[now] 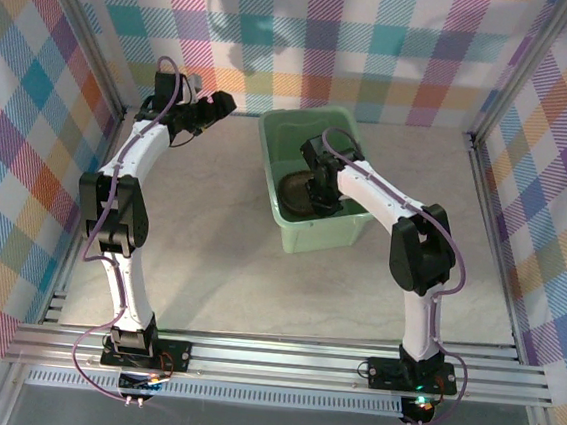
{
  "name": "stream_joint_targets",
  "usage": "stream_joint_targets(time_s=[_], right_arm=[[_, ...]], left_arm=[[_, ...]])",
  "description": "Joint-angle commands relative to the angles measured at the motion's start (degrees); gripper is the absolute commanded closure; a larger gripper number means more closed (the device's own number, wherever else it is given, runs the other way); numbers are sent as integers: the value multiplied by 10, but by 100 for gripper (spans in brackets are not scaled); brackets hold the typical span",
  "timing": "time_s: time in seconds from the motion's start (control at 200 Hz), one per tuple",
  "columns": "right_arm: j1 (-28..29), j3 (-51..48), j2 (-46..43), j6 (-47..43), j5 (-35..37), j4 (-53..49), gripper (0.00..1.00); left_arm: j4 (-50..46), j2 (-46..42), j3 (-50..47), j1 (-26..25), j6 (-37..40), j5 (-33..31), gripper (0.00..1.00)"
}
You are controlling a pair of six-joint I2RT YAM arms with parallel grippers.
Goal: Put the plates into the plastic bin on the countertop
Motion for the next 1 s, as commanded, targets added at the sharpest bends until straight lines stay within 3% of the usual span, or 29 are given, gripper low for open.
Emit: stream_joint_targets(time_s=[0.0, 0.435, 0.585, 0.62, 1.0], right_arm=[[5, 0, 6, 7, 14, 0, 81], [5, 6, 0, -14, -1, -20, 44], [9, 10, -21, -57, 41, -5, 32], [11, 25, -21, -75, 52, -9, 25], [13, 88, -57, -269, 122, 44, 14]], left_arm=[[4, -24, -4, 11, -5, 10, 12], [10, -15, -2, 11, -14, 13, 12], [13, -13, -1, 11, -17, 13, 12], [13, -13, -1, 11, -18, 13, 12], [-4, -36, -4, -3, 10, -14, 13]])
